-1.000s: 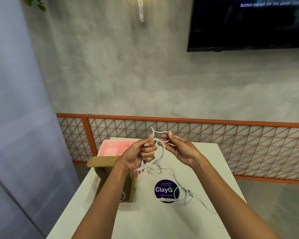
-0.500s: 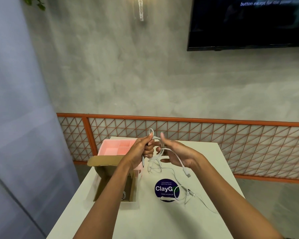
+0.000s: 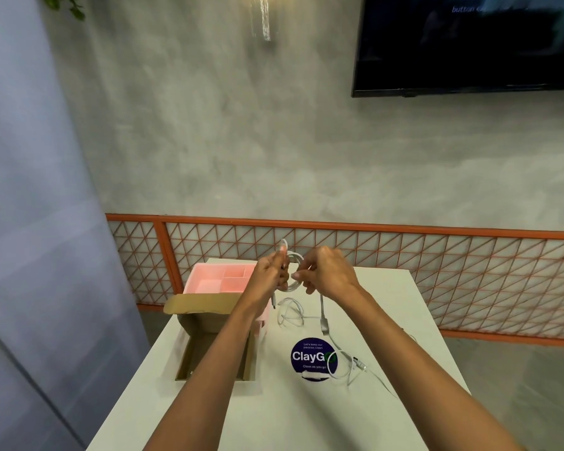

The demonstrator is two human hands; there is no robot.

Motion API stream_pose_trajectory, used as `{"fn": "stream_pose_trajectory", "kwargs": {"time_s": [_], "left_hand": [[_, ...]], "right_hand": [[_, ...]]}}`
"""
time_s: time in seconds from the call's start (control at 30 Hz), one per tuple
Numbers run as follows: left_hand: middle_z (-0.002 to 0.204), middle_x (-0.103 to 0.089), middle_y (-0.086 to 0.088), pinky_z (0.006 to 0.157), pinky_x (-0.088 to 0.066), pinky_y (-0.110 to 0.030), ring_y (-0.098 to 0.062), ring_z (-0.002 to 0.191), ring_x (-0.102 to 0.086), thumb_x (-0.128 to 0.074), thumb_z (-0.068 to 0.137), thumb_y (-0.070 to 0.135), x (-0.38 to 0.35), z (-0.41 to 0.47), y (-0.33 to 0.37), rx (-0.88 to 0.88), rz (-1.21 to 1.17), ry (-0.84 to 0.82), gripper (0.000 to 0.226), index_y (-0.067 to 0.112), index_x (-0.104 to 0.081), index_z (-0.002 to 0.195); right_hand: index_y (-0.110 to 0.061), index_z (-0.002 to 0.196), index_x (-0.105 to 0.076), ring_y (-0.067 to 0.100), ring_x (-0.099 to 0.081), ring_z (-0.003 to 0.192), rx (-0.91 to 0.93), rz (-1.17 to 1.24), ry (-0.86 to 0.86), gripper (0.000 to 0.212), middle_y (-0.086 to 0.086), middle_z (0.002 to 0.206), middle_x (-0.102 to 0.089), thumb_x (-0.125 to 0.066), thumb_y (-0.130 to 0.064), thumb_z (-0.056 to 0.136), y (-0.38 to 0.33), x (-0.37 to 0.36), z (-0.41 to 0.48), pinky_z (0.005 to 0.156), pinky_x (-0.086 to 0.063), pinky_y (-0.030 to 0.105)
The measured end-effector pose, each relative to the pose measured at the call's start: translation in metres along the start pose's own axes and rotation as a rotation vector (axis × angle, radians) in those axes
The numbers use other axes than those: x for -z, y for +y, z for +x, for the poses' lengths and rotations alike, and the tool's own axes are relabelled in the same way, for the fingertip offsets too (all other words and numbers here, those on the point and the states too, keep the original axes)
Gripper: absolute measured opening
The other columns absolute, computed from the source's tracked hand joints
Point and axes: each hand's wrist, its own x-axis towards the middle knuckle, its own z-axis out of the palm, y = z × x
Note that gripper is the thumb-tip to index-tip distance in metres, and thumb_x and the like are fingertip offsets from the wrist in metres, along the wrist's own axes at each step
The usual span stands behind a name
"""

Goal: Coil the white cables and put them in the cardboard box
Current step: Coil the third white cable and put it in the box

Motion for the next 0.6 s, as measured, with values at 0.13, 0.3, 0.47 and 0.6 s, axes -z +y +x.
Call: {"fn": "stream_pose_trajectory", "kwargs": {"time_s": [0.13,0.3,0.47,0.6], "left_hand": [[0.052,-0.029,0.007,0.049,-0.021,-0.024,-0.008,0.047,-0.025,-0.038,0.101,0.037,0.007,0.002,-0.008,-0.014,0.001,0.001,0.041,0.019,-0.044,0.065],[0.051,-0.027,0.009,0.044,-0.021,-0.019,-0.005,0.043,-0.022,-0.040,0.100,0.035,0.017,0.005,-0.016,0.047,-0.065,0.035,0.038,0.018,-0.041,0.066],[0.045,-0.027,0.009,0.039,-0.021,-0.018,-0.005,0.039,-0.022,-0.043,0.100,0.032,0.025,0.004,-0.021,0.111,-0.219,0.117,0.043,0.016,-0.037,0.060],[0.046,-0.028,0.007,0.040,-0.021,-0.018,-0.006,0.039,-0.022,-0.042,0.100,0.029,0.015,0.003,-0.011,0.090,-0.194,0.088,0.041,0.015,-0.038,0.062]], "right_hand": [[-0.001,0.089,-0.068,0.018,-0.068,0.070,-0.024,0.409,-0.169,0.018,0.011,0.081,-0.071,-0.061,-0.018,0.092,0.000,0.005,-0.004,0.064,-0.051,0.019],[-0.004,0.101,-0.056,0.025,-0.061,0.104,-0.004,0.557,-0.186,0.028,0.012,0.102,-0.066,-0.038,-0.026,0.102,-0.002,0.008,-0.004,0.097,-0.047,0.039],[-0.013,0.079,-0.045,0.019,-0.063,0.074,-0.146,1.009,-0.078,0.030,0.003,0.059,-0.052,-0.031,-0.024,0.104,-0.009,0.021,0.004,0.082,-0.051,0.034],[-0.013,0.079,-0.051,0.013,-0.061,0.057,-0.202,0.827,-0.016,0.034,-0.001,0.057,-0.047,-0.065,-0.043,0.086,-0.007,0.018,0.002,0.080,-0.058,0.046]]}}
